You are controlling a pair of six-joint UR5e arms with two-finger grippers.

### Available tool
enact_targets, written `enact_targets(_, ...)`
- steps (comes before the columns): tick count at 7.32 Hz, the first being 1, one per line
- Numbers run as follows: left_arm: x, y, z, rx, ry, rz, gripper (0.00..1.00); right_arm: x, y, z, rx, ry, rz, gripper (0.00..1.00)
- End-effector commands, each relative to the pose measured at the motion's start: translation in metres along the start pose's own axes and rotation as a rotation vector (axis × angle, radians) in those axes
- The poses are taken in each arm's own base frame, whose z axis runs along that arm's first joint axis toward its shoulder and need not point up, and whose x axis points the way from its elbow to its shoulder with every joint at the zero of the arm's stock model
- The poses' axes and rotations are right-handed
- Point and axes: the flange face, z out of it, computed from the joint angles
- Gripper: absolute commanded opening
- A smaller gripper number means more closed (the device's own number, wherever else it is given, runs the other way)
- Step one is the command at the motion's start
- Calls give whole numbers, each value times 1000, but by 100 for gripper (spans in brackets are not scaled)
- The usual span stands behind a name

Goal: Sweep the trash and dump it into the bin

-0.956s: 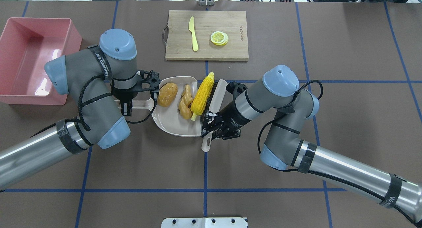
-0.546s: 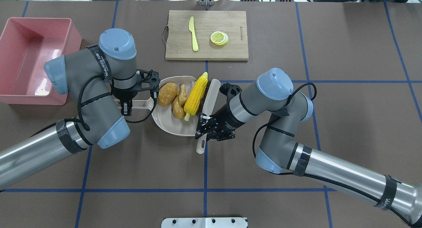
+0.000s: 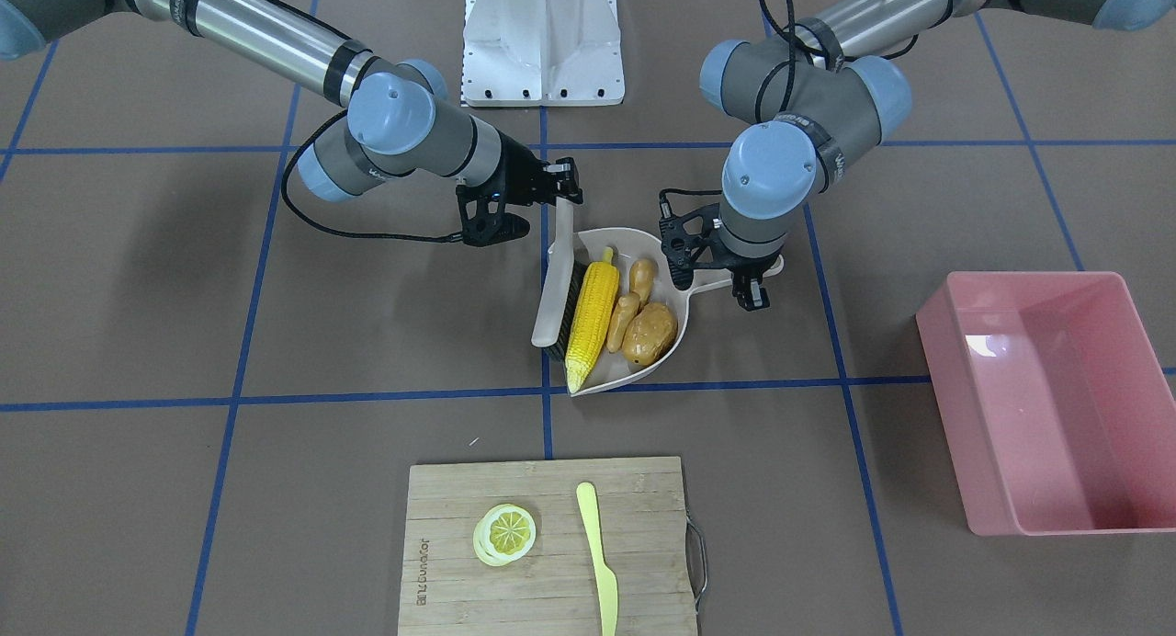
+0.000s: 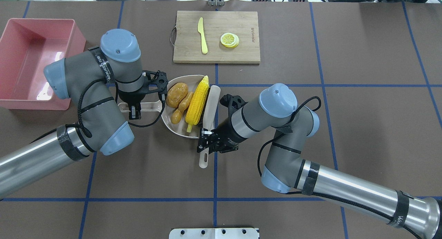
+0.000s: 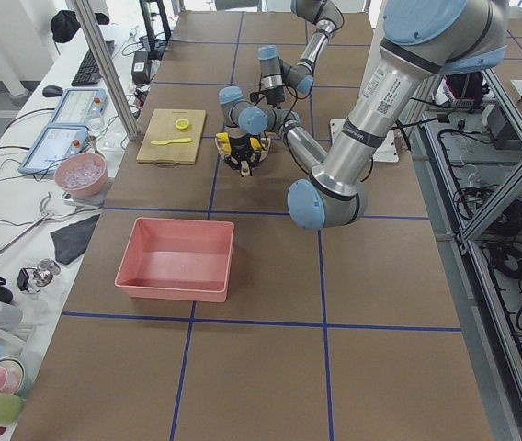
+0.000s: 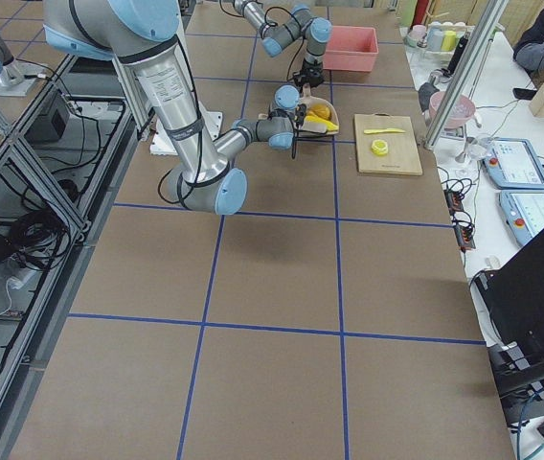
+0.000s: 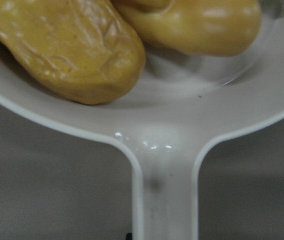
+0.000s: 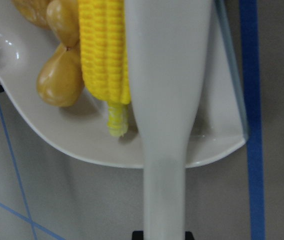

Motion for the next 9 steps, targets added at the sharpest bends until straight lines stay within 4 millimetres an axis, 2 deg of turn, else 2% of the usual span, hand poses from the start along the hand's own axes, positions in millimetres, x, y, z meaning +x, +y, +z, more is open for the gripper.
enact_targets(1,-1,6,5,56,-29,-3,0,-24,1,6,3,20,-29,0)
enact_targets(5,-5,8,5,107,-65,17,0,-23,-3,2,5,51,-35,0)
enact_targets(8,-9,6,-5,162,-93,-4,0,-49,-2,-39,12,123,-23,0)
enact_targets(9,-10,7,-7,165,-96,-7,0,-51,-3,-56,17,140,-3,0)
